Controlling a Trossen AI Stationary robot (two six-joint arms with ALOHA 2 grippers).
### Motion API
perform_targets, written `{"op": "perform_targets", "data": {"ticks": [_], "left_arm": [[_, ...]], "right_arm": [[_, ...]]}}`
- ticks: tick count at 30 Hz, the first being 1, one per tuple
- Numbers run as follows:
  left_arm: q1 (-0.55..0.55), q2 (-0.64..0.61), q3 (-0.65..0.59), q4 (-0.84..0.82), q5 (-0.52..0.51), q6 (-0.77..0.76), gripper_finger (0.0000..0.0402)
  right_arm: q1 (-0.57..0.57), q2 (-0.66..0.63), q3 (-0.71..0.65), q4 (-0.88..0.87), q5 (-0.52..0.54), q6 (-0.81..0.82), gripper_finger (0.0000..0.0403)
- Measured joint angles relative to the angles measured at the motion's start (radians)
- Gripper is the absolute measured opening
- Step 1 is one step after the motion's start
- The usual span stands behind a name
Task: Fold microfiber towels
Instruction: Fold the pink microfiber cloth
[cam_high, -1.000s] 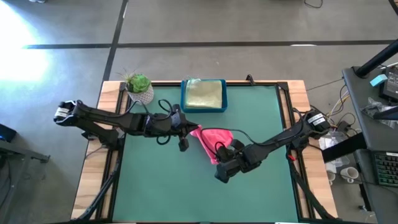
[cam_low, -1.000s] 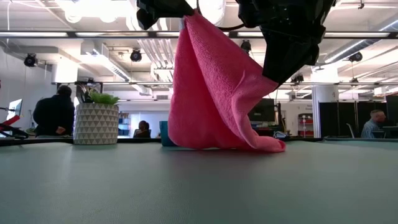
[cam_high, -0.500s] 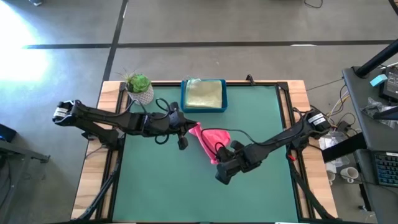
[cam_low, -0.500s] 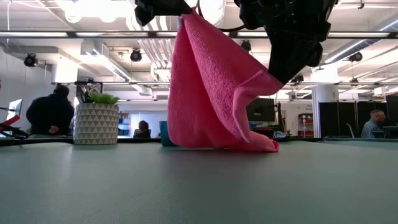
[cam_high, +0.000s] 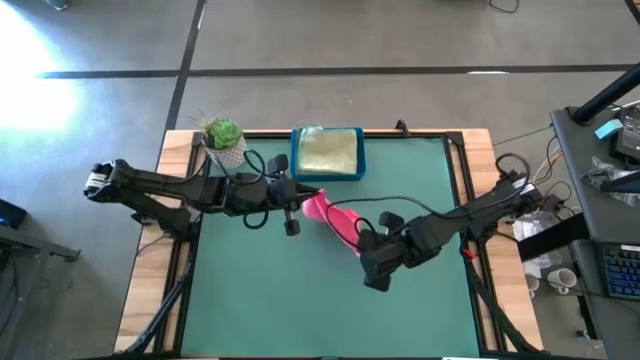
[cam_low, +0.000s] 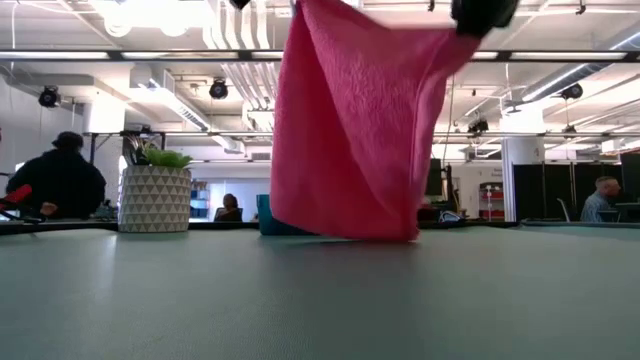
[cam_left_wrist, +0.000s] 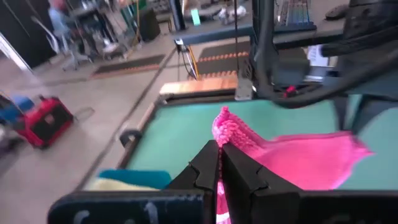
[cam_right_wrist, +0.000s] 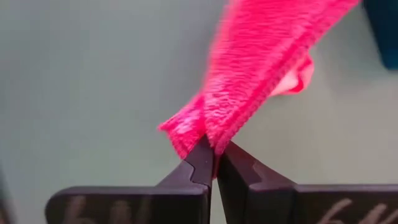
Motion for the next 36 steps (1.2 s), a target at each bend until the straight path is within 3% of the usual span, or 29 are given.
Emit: {"op": "perform_targets", "data": {"ticks": [4,12,20,29,36], "left_arm": [[0.0,0.0,0.065,-0.032,-0.039,0.075,0.0],[0.0,0.0,0.178,-0.092,-0.073,0.118,0.0],[-0.027,0.0,0.213,-0.168,-0.074,0.101,0.0],[-0.043,0.0,0.211,-0.229,-0.082,-0.081,0.0],[-0.043,0.0,0.211,-0.407,-0.081,-0.446,0.0]], "right_arm": [[0.002,-0.019,0.073,-0.069,-0.03,-0.101,0.0008],[0.002,-0.044,0.182,-0.193,0.106,-0.039,0.0008],[0.0,-0.052,0.27,-0.266,0.145,-0.005,0.0008],[0.003,-0.052,0.312,-0.336,0.145,-0.037,0.0008],[0.002,-0.05,0.326,-0.412,0.176,-0.084,0.0008]]}}
